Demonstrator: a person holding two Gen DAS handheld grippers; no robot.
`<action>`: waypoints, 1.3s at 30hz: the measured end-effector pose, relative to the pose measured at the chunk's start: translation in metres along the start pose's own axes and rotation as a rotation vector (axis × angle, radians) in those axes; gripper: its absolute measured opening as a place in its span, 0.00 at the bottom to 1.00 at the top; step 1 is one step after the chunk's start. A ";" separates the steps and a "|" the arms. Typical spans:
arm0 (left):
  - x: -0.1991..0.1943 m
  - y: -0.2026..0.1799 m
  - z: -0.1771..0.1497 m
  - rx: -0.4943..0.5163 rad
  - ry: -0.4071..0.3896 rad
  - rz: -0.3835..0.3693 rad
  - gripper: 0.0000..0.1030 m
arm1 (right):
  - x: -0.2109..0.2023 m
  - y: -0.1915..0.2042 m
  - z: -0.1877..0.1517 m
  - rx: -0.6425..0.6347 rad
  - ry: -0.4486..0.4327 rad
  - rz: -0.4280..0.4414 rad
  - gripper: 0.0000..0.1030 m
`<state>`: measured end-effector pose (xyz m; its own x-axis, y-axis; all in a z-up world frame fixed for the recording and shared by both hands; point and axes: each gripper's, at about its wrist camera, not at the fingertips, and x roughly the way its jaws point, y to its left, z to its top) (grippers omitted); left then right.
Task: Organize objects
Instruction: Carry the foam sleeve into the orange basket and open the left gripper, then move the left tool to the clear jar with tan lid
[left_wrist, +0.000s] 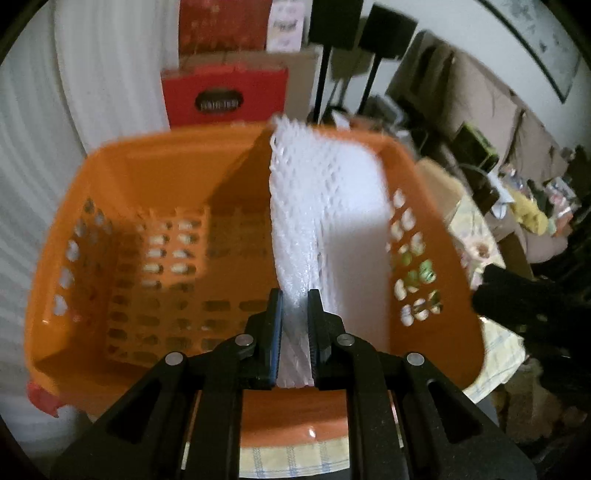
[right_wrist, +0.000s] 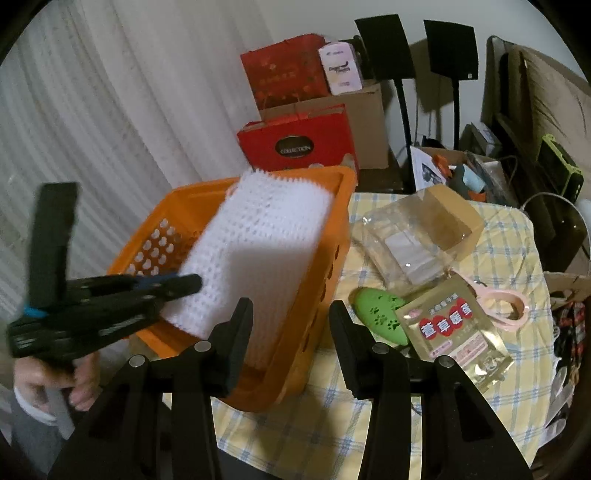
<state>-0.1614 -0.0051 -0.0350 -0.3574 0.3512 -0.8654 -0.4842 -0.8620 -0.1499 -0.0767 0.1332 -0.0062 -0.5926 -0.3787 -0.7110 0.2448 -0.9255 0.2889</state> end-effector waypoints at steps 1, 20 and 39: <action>0.005 0.002 -0.001 -0.005 0.015 -0.002 0.11 | 0.001 0.000 -0.001 -0.004 0.003 -0.006 0.43; -0.029 -0.009 -0.019 0.078 -0.049 0.115 0.75 | -0.011 0.008 -0.001 -0.062 -0.030 -0.087 0.46; -0.060 -0.072 0.019 0.016 -0.121 -0.110 0.99 | -0.064 -0.050 0.011 -0.018 -0.078 -0.242 0.78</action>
<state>-0.1205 0.0430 0.0368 -0.3948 0.4850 -0.7803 -0.5376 -0.8107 -0.2319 -0.0594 0.2032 0.0315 -0.6927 -0.1462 -0.7063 0.1022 -0.9893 0.1045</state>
